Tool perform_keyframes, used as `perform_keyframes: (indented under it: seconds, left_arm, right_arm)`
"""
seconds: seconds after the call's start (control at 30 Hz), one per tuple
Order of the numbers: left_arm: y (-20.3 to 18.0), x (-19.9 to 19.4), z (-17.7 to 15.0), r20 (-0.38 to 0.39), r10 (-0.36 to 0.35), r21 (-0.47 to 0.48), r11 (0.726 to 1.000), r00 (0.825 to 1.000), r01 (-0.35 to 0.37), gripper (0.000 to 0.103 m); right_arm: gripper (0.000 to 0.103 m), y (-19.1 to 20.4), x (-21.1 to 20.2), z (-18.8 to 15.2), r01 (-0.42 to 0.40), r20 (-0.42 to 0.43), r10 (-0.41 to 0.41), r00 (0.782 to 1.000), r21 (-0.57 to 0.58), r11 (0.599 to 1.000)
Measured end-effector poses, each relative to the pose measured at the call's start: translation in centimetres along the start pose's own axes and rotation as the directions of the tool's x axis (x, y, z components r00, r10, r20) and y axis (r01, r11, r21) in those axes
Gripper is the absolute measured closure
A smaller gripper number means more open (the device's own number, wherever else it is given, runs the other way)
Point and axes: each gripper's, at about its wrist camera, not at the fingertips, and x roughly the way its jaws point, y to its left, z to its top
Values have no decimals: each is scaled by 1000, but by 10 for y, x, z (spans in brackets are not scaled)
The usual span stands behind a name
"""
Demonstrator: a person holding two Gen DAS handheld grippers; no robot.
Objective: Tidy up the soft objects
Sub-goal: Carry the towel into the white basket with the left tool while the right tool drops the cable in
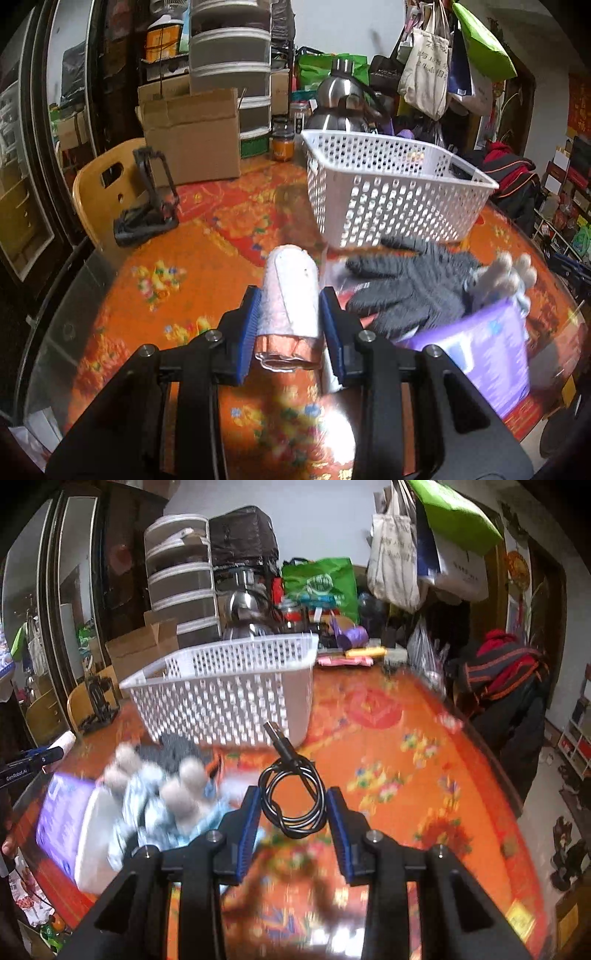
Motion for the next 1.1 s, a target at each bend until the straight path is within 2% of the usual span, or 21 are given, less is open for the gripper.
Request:
perform_keyframes:
  seconds: [0.17, 0.37, 0.53, 0.67, 0.77, 0.87, 0.97, 1.1]
  left_arm:
    - [-11, -3, 40, 17, -16, 17, 1000, 1000, 15, 72]
    - [-30, 9, 106, -3, -73, 15, 997, 997, 73, 72]
    - [-53, 38, 162, -51, -87, 13, 996, 995, 88, 72]
    - [-66, 77, 197, -106, -82, 0, 997, 991, 82, 72]
    - [-73, 107, 213, -154, -92, -13, 996, 984, 92, 72]
    - [-77, 132, 217, -192, -98, -13, 995, 976, 97, 72]
    - [-88, 164, 213, -261, -87, -3, 996, 961, 89, 72]
    - [-101, 189, 206, -316, -81, 13, 996, 945, 90, 72]
  right_arm:
    - [68, 4, 2, 42, -17, 29, 18, 999, -27, 1000]
    - [68, 13, 25, 104, -32, 28, 33, 999, -58, 998]
    - [68, 25, 57, 152, -42, -9, 42, 999, -80, 996]
    - [68, 33, 97, 181, -28, -77, 20, 997, -104, 994]
    - [68, 33, 128, 190, -21, -136, 6, 991, -108, 994]
    - [68, 32, 157, 189, -16, -193, -5, 981, -107, 994]
    - [68, 34, 183, 186, -6, -250, -24, 968, -115, 993]
    - [68, 41, 194, 186, -1, -264, -37, 964, -141, 990]
